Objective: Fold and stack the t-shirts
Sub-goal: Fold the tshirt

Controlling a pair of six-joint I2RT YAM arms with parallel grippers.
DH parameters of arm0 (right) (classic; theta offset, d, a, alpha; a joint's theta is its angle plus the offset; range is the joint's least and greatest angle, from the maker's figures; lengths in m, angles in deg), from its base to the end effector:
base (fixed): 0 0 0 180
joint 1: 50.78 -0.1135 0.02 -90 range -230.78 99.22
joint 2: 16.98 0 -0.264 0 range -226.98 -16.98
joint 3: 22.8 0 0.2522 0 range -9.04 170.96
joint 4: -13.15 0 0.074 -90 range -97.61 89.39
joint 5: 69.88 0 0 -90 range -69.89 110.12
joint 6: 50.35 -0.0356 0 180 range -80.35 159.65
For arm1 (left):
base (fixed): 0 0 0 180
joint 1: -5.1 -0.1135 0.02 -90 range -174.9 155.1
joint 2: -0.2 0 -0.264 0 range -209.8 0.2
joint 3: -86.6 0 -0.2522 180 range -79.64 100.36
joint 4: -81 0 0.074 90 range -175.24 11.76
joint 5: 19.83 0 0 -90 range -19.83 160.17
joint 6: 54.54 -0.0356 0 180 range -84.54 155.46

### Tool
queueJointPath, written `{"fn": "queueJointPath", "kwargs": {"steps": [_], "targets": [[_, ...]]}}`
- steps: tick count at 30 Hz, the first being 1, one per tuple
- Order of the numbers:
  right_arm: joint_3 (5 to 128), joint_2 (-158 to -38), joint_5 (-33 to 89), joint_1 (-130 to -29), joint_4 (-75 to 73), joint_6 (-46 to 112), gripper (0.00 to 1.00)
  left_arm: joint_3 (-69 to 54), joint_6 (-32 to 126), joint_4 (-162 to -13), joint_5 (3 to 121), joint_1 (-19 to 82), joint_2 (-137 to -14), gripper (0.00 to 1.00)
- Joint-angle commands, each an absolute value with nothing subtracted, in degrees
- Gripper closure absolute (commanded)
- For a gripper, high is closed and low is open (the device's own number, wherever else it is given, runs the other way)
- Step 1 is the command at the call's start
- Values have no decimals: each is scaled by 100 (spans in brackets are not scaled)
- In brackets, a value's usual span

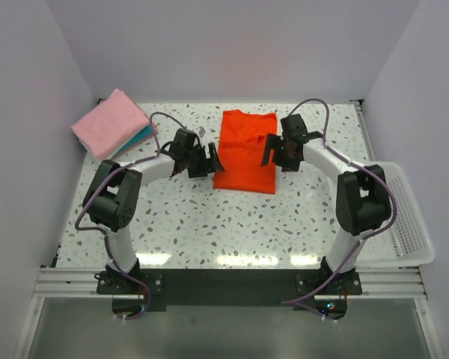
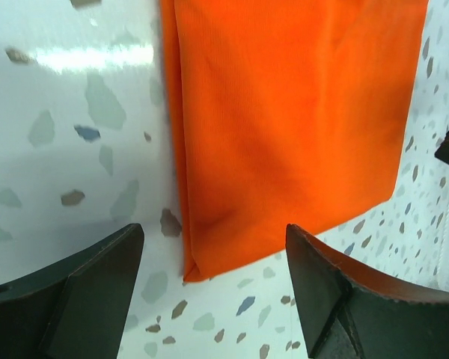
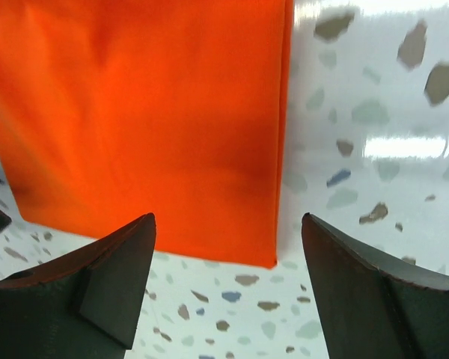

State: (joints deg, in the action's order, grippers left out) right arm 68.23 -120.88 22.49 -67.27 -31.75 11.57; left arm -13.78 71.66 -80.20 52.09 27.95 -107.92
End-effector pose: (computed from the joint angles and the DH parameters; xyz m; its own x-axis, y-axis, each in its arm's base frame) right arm 0.3714 0.1115 0.2209 -0.8591 0.2362 -0.4541 0.1129 0.9528 0.2819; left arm 0.3614 -0.1643 0.1648 -0.8791 -0.2388 -0.4125 0.0544 0.8095 -0.5846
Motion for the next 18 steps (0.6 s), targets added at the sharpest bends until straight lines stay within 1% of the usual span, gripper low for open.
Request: {"fn": "queueJointPath", "kwargs": {"steps": [1, 6, 9, 18], "targets": [[6208, -11534, 2750, -6731, -2935, 1117, 18, -1723, 7087, -8269, 5339, 2900, -10334, 19], [5399, -11173, 2837, -6731, -2742, 1012, 19, -2233, 7254, -8428, 5339, 2971, -10053, 20], [5196, -11146, 2899, -6739, -2610, 933, 23, -2295, 7255, -8436, 5339, 2980, -10026, 20], [4985, -11287, 2794, -6731, -2636, 792, 42, -2172, 7237, -8410, 5303, 2989, -10123, 23]]}}
